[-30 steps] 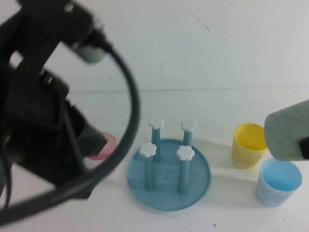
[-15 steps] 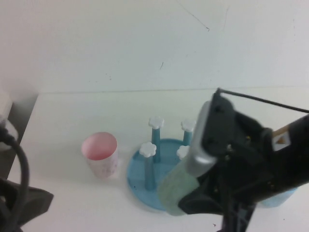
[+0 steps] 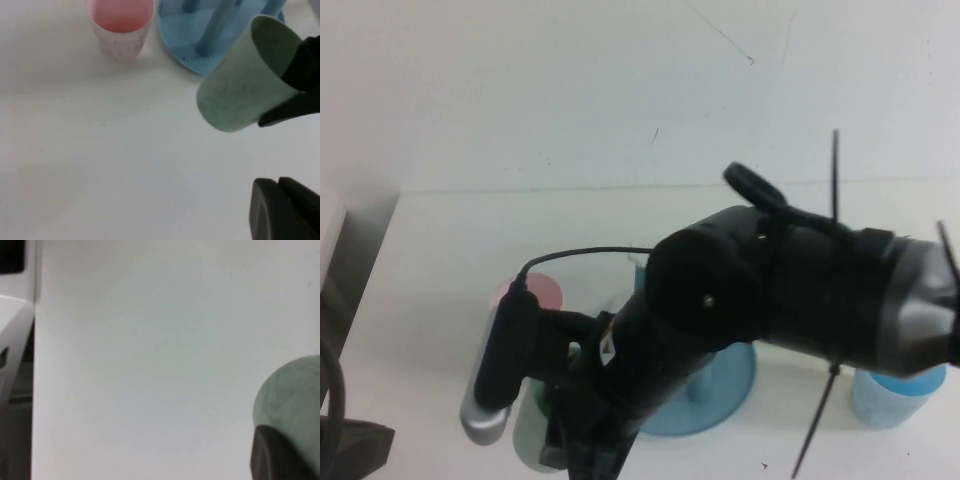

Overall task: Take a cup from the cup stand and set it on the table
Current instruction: Place the cup on the table

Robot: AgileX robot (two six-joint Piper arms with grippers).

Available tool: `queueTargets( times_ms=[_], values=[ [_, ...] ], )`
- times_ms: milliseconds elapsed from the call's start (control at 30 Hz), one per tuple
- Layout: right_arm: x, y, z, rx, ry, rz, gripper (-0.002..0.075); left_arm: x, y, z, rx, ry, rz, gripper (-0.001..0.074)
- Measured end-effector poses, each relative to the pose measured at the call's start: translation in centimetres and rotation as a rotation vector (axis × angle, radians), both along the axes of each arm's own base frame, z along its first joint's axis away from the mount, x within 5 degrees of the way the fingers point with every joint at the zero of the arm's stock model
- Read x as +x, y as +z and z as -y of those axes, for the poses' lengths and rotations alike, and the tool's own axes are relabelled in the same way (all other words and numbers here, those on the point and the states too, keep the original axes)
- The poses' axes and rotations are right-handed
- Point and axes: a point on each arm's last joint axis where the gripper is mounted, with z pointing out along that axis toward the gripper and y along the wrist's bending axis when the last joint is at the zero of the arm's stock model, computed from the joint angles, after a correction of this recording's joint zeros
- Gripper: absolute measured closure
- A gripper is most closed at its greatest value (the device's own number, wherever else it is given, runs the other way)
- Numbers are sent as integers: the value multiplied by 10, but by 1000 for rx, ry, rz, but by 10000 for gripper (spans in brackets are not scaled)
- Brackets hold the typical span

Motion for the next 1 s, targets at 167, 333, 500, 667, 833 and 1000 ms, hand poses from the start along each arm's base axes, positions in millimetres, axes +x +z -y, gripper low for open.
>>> queueTargets(
  times_ms=[167, 333, 500, 667, 833, 1000],
  values=[
    [11, -29, -22, -75, 40, 31, 704, 1, -2, 0, 1, 7, 7, 736],
    [21, -54, -33, -169, 79, 44, 704, 1, -3, -1, 4, 15, 13, 736],
    [24, -65, -36, -208, 89, 29, 624, 1, -3, -1, 2, 16, 14, 736],
    [25, -64, -36, -211, 72, 23, 377, 2, -2, -1, -3, 17, 17, 736],
    [24, -55, -36, -228, 60, 6, 311, 2, -2, -1, -2, 20, 22, 736],
    [25, -9, -33, -201, 61, 62, 399, 3, -2, -2, 4, 26, 37, 736]
  ],
)
